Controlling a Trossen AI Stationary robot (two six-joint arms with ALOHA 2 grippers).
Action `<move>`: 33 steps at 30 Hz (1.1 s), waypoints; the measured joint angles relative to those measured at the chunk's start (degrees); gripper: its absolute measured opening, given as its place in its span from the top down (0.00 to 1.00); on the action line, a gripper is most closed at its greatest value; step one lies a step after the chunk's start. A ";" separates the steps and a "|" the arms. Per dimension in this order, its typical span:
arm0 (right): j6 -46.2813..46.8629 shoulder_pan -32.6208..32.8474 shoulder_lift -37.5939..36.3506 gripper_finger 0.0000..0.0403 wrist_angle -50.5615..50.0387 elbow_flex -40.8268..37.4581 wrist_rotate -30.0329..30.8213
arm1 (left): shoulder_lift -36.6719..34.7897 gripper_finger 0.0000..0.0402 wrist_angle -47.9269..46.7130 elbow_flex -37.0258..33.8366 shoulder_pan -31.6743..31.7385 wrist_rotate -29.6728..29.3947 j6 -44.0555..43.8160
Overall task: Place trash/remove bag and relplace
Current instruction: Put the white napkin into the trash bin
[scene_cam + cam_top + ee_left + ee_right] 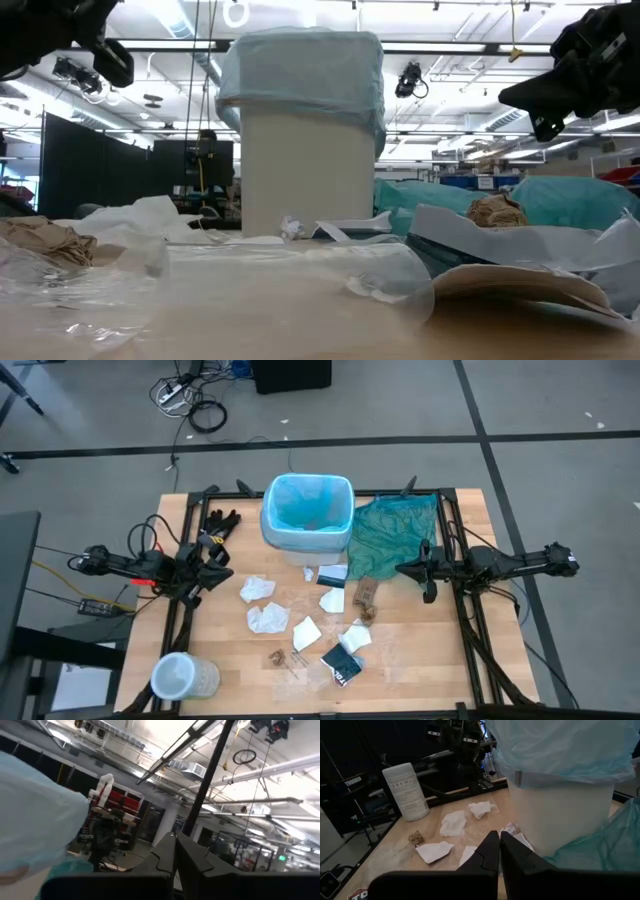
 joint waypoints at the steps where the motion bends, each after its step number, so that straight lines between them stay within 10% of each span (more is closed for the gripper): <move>1: 0.00 0.00 0.01 0.98 0.00 -0.02 0.00 | -0.02 0.94 -0.05 0.02 0.00 0.16 -1.03; 9: -10.19 -0.99 0.02 0.98 4.08 -0.02 8.87 | 0.77 0.94 7.44 2.13 0.13 -13.23 0.40; 17: -7.17 -1.07 0.01 0.98 15.72 -0.02 8.66 | 14.49 0.94 -0.79 20.74 -0.15 -9.96 8.04; 27: 12.80 -1.05 0.00 0.98 29.05 -0.02 6.19 | 34.64 0.94 -43.60 48.75 -0.17 -9.79 -4.06; 33: 14.49 -1.03 0.04 0.98 25.92 -0.02 -1.33 | 42.13 0.93 -60.39 53.24 -0.22 -0.55 -9.51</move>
